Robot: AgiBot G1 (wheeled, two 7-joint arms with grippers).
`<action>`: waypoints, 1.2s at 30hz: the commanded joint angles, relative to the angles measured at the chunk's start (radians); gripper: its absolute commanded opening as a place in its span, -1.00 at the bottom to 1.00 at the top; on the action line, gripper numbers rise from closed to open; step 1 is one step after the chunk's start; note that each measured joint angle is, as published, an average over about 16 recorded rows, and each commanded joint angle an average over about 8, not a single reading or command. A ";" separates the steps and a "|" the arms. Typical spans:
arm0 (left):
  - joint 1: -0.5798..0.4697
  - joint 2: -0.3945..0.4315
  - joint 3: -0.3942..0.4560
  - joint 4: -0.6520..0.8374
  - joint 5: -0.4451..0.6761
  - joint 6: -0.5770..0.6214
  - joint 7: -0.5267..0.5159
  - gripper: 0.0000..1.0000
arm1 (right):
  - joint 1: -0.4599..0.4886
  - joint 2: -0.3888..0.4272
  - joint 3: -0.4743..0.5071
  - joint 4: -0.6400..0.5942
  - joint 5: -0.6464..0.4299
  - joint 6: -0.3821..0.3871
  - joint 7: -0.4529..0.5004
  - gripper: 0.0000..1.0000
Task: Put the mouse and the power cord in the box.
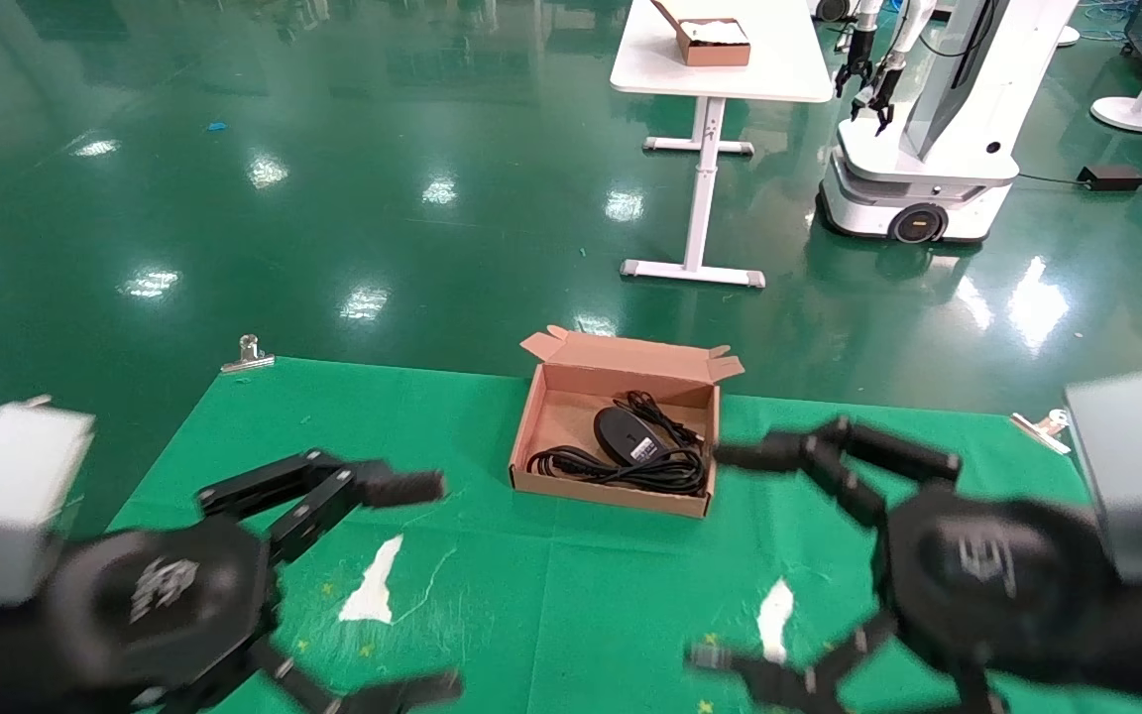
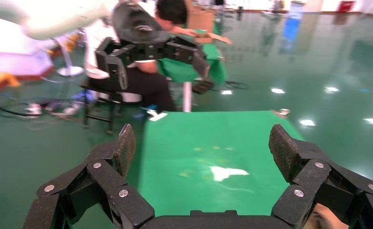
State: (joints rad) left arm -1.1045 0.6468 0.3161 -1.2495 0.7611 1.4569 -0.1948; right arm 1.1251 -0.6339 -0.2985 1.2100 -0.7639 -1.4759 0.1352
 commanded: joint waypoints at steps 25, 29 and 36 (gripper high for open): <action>0.033 -0.039 -0.040 -0.038 -0.035 0.043 0.007 1.00 | -0.055 0.025 0.021 0.079 0.037 -0.021 0.053 1.00; 0.032 -0.038 -0.039 -0.036 -0.033 0.041 0.007 1.00 | -0.053 0.024 0.020 0.076 0.035 -0.020 0.051 1.00; 0.032 -0.037 -0.038 -0.036 -0.032 0.040 0.007 1.00 | -0.050 0.023 0.019 0.072 0.033 -0.020 0.050 1.00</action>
State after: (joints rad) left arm -1.0730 0.6095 0.2777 -1.2853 0.7288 1.4971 -0.1874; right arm 1.0749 -0.6112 -0.2795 1.2827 -0.7303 -1.4954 0.1854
